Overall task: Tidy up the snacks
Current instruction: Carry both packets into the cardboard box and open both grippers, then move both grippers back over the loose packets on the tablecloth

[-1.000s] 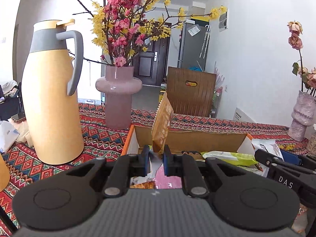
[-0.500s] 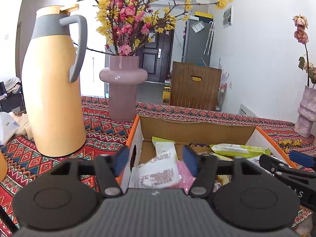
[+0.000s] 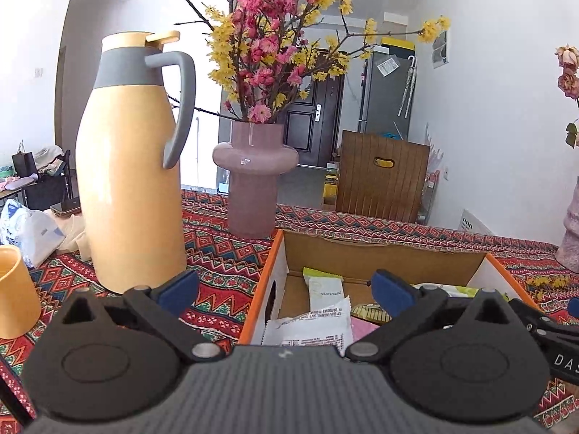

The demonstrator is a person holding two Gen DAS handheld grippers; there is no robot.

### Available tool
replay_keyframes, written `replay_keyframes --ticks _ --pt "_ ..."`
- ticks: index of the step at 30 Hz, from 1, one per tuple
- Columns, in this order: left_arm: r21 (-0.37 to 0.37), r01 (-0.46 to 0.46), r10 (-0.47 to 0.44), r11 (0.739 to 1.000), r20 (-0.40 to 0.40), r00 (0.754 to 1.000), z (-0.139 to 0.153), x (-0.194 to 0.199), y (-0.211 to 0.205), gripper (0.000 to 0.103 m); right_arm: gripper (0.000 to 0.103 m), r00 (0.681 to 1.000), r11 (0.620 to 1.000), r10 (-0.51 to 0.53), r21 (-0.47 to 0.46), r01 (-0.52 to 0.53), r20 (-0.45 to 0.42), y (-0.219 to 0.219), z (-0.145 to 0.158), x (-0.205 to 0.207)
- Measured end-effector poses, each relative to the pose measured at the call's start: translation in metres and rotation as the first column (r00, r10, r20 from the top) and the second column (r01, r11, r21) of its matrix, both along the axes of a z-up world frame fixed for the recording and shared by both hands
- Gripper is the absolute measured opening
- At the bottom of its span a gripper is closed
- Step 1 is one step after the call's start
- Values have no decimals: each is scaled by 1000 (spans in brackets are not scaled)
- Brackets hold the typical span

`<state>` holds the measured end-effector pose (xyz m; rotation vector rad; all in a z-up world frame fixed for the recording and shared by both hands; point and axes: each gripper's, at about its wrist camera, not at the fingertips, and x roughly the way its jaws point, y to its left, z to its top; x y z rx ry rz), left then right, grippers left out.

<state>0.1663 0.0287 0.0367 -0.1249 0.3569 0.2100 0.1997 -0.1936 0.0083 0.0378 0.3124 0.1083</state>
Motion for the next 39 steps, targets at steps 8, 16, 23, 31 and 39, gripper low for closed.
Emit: replay_keyframes --ticks 8,16,23,31,39 --pt "13 87 -88 996 46 995 22 -51 -5 103 103 996 998 67 -14 -66 61 -1 19 -60" --pt "25 129 -130 991 14 991 8 -89 -1 103 103 993 993 115 -21 -115 1 3 4 -100" --pt "13 139 -138 990 -78 987 -22 -107 15 103 103 985 989 148 -5 -149 -92 7 -19 -124" --pt "-6 110 -110 994 -148 983 -45 -128 39 103 103 973 988 151 -10 -155 -172 10 -38 -139" --pt "-26 103 -105 994 -160 981 -48 -136 48 103 103 960 979 196 -20 -204 -202 30 -41 -144"
